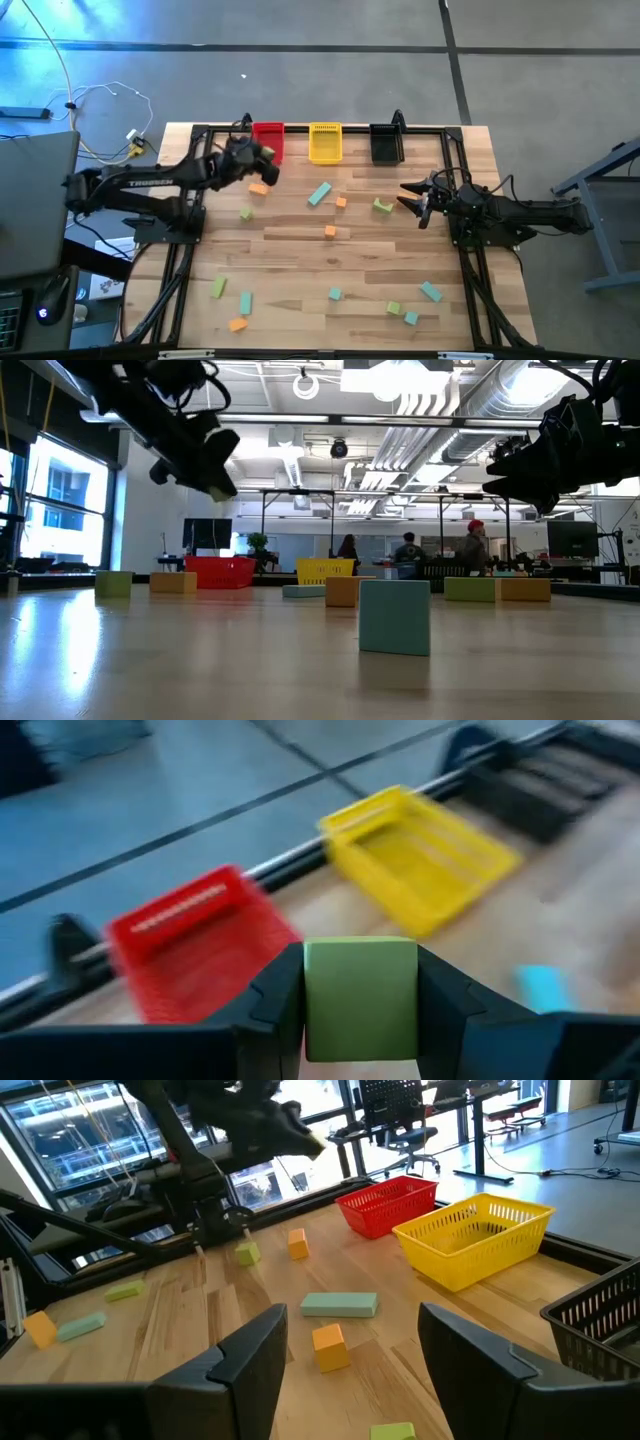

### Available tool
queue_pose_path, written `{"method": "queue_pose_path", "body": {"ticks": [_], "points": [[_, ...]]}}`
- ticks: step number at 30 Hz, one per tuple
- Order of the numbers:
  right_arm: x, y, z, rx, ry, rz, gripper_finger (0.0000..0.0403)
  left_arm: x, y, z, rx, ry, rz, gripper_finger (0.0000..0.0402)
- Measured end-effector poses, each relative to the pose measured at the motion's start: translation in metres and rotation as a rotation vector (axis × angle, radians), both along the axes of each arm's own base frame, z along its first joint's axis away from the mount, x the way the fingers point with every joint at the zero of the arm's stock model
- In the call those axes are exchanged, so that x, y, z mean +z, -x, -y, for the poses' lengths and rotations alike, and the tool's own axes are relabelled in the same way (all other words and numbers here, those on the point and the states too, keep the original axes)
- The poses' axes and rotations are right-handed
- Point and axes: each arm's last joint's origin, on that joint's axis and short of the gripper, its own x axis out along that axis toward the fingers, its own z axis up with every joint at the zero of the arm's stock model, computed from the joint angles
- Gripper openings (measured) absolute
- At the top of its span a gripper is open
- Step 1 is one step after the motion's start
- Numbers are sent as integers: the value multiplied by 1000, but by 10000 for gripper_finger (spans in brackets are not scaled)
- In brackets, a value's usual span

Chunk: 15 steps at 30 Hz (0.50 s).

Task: Sort & place blocks by color
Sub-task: Put the green block into the red basket

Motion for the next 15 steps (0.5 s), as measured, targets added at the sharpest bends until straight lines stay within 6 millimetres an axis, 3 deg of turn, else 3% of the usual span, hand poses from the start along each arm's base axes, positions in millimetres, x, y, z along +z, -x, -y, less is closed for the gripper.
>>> {"method": "queue_pose_path", "body": {"ticks": [7, 15], "points": [[0, 0, 0, 0, 0, 0, 213, -12, 17, -38, 116, 33, -63, 109], [0, 0, 0, -2, 80, -25, 213, -32, 21, -66, 104, 110, -37, 110]]}}
